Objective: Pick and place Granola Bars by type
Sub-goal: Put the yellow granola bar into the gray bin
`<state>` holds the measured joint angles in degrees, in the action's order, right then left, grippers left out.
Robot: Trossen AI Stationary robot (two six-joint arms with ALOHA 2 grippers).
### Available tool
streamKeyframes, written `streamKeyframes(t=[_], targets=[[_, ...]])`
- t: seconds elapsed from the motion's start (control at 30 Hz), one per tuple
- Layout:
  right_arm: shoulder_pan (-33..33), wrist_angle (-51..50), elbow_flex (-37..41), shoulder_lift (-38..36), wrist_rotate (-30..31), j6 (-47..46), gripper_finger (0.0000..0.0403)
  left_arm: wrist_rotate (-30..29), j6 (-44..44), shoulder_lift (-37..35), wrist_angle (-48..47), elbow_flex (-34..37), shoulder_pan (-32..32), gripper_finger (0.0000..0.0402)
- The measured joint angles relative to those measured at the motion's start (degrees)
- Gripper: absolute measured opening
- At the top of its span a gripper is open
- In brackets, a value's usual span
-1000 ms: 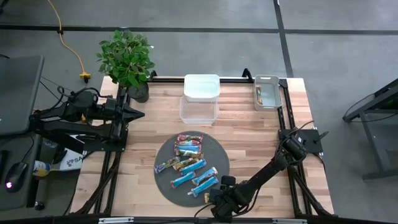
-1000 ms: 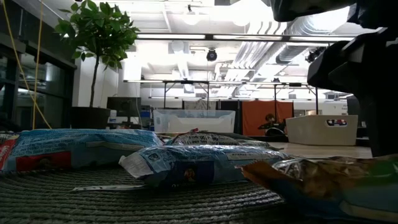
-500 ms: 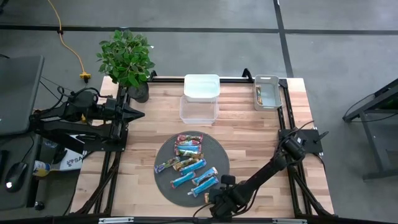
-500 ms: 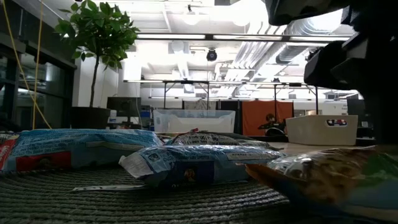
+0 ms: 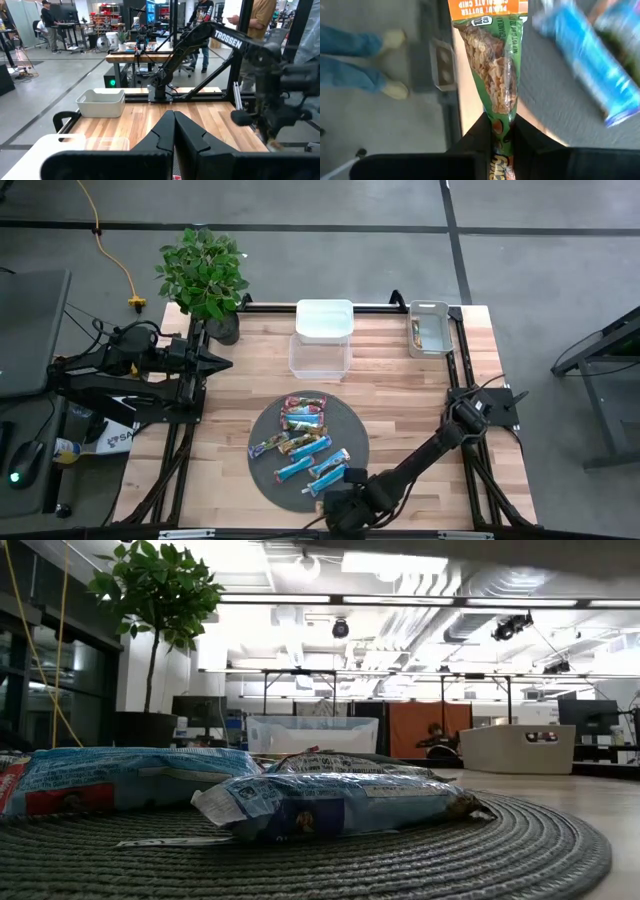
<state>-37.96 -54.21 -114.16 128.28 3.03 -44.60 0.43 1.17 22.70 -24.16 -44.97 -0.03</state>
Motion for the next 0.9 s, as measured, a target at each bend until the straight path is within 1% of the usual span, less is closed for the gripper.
streamKeyframes(t=[0.1, 0.33, 0.37, 0.47, 0.57, 0.67, 0.8, 0.9], targets=[[0.78, -0.31, -5.63, -0.02, 3.1, 2.27, 0.0031, 0.02, 0.01, 0.0, 0.0, 0.0, 0.02, 0.0001], [2.89, 0.47, -20.8, -0.18, 13.82, 11.31, 0.0033, 0.0, 0.02, 0.0, 0.0, 0.0, 0.0, 0.0001], [3.14, 2.85, -20.85, -0.92, 15.37, 13.14, 0.0032, 0.01, 0.01, 0.02, 0.0, 0.0, 0.01, 0.0001], [3.99, 13.91, -16.52, -5.48, 18.45, 18.09, 0.003, 0.01, 0.02, 0.0, -0.01, 0.0, 0.0, 0.0001], [4.67, 21.59, -15.07, -8.39, 21.39, 23.95, 0.0031, 0.01, 0.0, 0.0, 0.0, 0.0, 0.02, 0.0001], [5.07, 28.01, -15.07, -9.98, 23.81, 30.84, 0.0033, 0.0, 0.02, 0.02, 0.0, 0.0, 0.02, 0.0001], [5.71, 35.38, -15.09, -11.76, 25.51, 38.08, 0.0031, 0.0, 0.01, 0.02, 0.0, 0.0, 0.01, 0.0001], [5.82, 39.7, -15.1, -12.42, 29.36, 43.61, 0.0028, 0.0, 0.02, 0.02, 0.0, 0.0, 0.02, 0.0001]])
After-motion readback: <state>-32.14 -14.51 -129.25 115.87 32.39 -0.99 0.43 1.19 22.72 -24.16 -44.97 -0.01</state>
